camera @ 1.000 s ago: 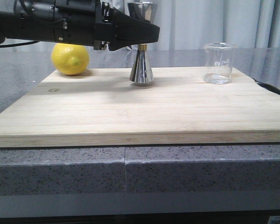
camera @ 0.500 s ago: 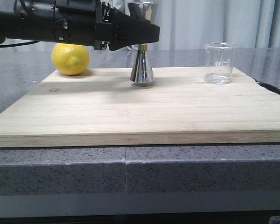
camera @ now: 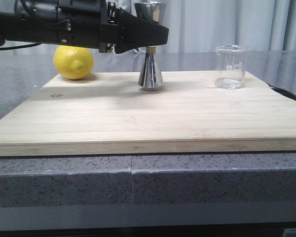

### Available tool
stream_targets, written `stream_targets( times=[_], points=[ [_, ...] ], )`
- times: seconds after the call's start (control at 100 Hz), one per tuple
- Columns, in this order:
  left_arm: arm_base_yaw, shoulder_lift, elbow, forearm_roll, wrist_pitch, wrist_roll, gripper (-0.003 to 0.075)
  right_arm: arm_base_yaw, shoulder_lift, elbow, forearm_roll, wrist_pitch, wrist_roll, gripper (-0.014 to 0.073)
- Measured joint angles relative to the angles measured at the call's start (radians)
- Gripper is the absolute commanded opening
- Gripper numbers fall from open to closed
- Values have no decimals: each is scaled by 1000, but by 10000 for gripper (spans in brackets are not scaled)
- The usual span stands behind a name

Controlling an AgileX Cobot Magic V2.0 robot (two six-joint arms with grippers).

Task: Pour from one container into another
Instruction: 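Open the right gripper and withdraw it from the beaker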

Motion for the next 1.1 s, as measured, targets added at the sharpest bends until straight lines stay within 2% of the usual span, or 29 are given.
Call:
stream_targets(
  times=[0.27, 1.1],
  points=[
    [0, 0, 0, 0, 0, 0, 260, -148, -78, 83, 41, 13, 0, 587],
    [0, 0, 0, 0, 0, 0, 260, -146, -101, 92, 50, 1, -40, 587]
  ],
)
